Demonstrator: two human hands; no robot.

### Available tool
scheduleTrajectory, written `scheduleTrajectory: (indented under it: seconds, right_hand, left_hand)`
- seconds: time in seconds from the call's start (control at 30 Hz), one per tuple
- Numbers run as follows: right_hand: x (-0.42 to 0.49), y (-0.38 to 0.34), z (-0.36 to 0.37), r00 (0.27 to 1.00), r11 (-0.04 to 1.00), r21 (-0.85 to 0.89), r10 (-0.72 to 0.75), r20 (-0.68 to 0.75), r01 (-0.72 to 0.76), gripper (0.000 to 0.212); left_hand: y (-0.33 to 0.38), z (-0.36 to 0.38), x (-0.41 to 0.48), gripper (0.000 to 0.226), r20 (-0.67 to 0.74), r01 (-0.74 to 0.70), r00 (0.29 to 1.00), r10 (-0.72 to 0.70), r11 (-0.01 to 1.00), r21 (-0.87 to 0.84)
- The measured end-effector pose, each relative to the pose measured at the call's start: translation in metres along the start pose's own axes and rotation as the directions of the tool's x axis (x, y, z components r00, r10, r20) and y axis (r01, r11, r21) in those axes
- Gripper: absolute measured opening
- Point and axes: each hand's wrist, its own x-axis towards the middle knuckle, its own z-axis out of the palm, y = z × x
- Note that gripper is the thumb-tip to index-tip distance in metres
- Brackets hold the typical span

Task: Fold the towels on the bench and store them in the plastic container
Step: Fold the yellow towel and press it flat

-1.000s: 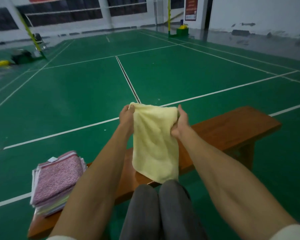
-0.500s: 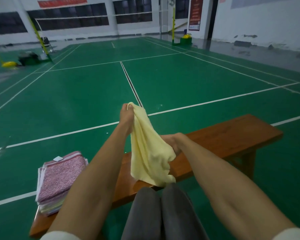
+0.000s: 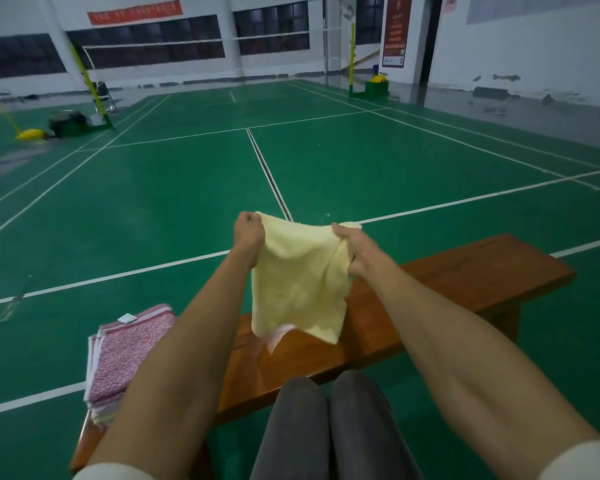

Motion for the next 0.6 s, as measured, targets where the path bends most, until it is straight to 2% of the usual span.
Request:
scheduleTrajectory:
  seconds: [0.07,0.13,0.23,0.4,0.5,0.6]
  right_hand:
    - [-0.001,-0.011,0.0,0.999,0.999,0.042,-0.032,-0.032,0.033,0.008]
    - [0.002,-0.017,-0.002,0.991,0.992,0.101,-0.064,-0.116,0.076,0.019]
    - [0.005,-0.017,-0.009,0.967,0.99,0.088,-0.083,-0.241,0.107,0.038]
    - [0.005,-0.031,-0.018,0.905,0.984,0.035,-0.147,-0.399,0.176,0.041]
    - [0.007,-0.05,-0.02,0.875,0.967,-0.013,-0.235,-0.424,0.254,0.042]
    - [0.012,-0.057,-0.02,0.877,0.969,-0.124,-0.244,-0.415,0.211,0.045]
  left_hand:
    - [0.001,-0.002,0.002,0.021,-0.033,0.007,0.999,-0.009,0.999,-0.041]
    - [0.003,-0.004,0.002,0.02,-0.061,0.023,0.998,-0.027,0.997,-0.077]
    - [0.002,-0.007,0.003,0.019,-0.115,0.079,0.989,-0.093,0.989,-0.121]
    - [-0.005,-0.019,0.004,0.031,-0.236,0.183,0.948,-0.215,0.971,-0.151]
    - [-0.008,-0.027,0.008,0.035,-0.337,0.193,0.909,-0.244,0.965,-0.178]
    - [-0.012,-0.029,0.01,0.033,-0.338,0.198,0.903,-0.266,0.955,-0.221]
